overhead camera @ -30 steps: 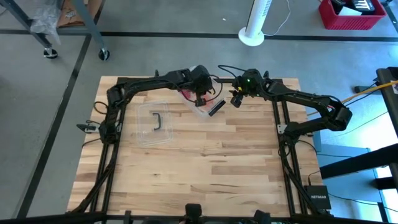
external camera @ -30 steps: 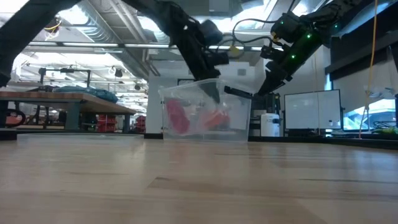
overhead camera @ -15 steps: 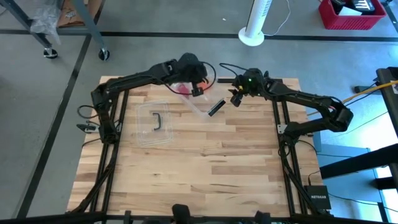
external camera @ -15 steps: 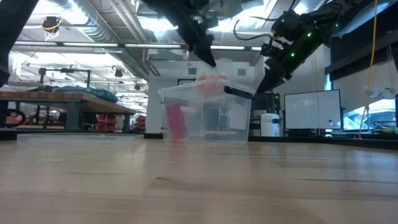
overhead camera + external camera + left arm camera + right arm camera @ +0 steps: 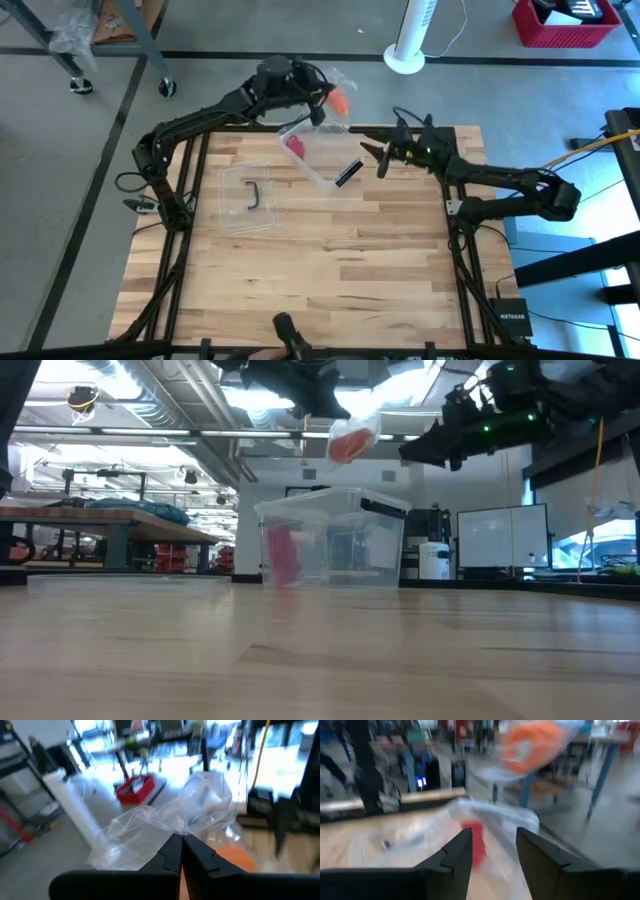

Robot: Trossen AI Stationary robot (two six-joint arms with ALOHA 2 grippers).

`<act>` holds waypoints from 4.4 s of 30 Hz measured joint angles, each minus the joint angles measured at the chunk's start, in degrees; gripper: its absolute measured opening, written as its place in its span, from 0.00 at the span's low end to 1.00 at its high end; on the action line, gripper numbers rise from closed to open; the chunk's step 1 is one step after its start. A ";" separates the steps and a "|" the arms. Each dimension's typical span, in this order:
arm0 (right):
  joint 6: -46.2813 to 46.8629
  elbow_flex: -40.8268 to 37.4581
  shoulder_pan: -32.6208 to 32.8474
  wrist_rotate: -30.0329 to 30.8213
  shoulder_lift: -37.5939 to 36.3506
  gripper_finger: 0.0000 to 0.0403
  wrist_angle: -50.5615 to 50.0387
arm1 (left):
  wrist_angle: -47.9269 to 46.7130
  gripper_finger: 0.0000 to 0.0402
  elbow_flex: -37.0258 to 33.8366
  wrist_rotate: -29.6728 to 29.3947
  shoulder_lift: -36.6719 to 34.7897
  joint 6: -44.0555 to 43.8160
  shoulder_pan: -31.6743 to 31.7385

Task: Roll bandage
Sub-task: Adjust the transparent zip bag with the orange bandage in the transparent container

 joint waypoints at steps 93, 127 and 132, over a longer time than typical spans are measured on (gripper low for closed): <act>-30.45 34.31 17.77 31.55 7.08 0.00 -33.71 | -43.66 0.35 -2.41 -4.98 -15.40 9.15 -4.12; -57.48 48.49 15.12 32.60 40.05 0.00 -33.62 | -6.64 0.31 -36.54 -0.31 -30.63 2.95 7.37; -57.06 48.49 15.12 30.78 43.31 0.00 -33.53 | -6.65 0.31 -36.54 -0.30 -30.63 2.73 7.32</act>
